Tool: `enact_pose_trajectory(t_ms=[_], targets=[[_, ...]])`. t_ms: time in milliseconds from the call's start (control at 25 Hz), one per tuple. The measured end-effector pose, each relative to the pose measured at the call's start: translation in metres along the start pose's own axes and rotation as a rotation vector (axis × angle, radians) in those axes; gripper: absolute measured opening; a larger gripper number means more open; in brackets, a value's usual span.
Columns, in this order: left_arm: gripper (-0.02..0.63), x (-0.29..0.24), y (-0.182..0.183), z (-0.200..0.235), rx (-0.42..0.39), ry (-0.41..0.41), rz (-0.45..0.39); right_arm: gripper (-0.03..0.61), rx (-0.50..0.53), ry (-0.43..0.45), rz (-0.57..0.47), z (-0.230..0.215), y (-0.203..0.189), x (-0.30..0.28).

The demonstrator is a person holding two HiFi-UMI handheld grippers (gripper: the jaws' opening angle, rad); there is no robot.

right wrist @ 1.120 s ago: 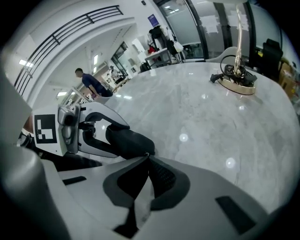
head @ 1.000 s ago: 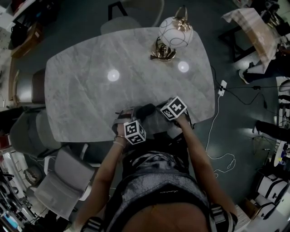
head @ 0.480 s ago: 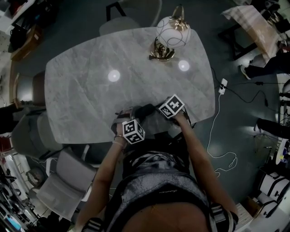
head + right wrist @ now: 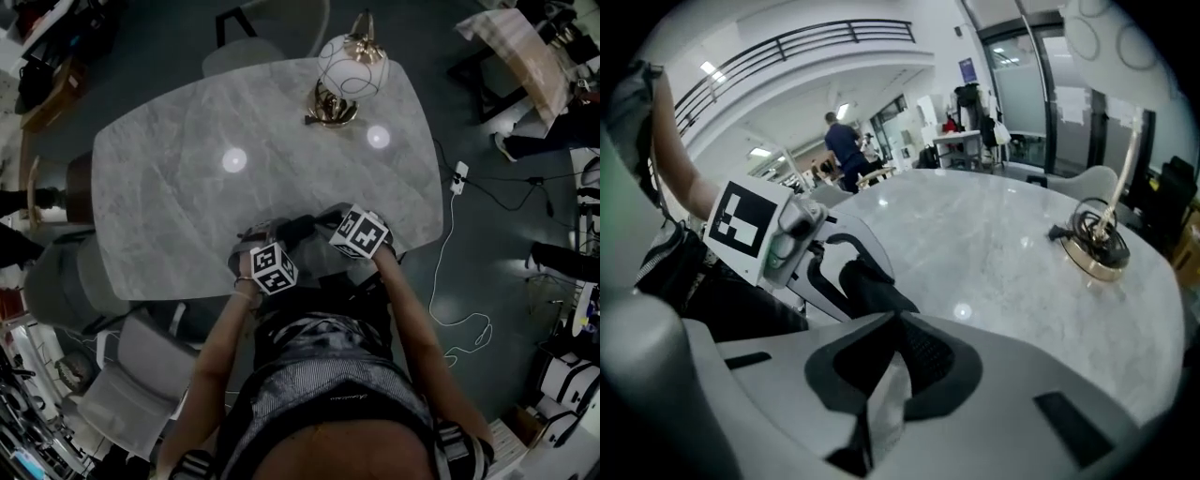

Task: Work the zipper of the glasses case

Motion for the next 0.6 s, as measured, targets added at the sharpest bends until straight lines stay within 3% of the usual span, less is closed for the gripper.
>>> enact_pose_trajectory(t_ms=[240,480,600], targets=[[0.253,-0.001,0.001,-0.001,0.001,0.0,0.004,0.063,0.156,-0.016,0.054,0.025,0.008,-0.024],[0.253,0.001,-0.001,0.003,0.025,-0.013,-0.02,0.063,0.143,-0.047,0.045,0.024,0.01,-0.027],[0.255,0.013,-0.002,0.005,0.03,0.046,-0.043,0.063,0.129,-0.072,0.029,0.02,0.012,-0.029]])
Point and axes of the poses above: the fingertips, and each gripper's own axes: x backward along the fingers, z to its left, y out of its top, the point moved 6 cm from there along x, backward along the fingers, and after that the axes turned 12 degrees about -y, right-handed, at the moved point
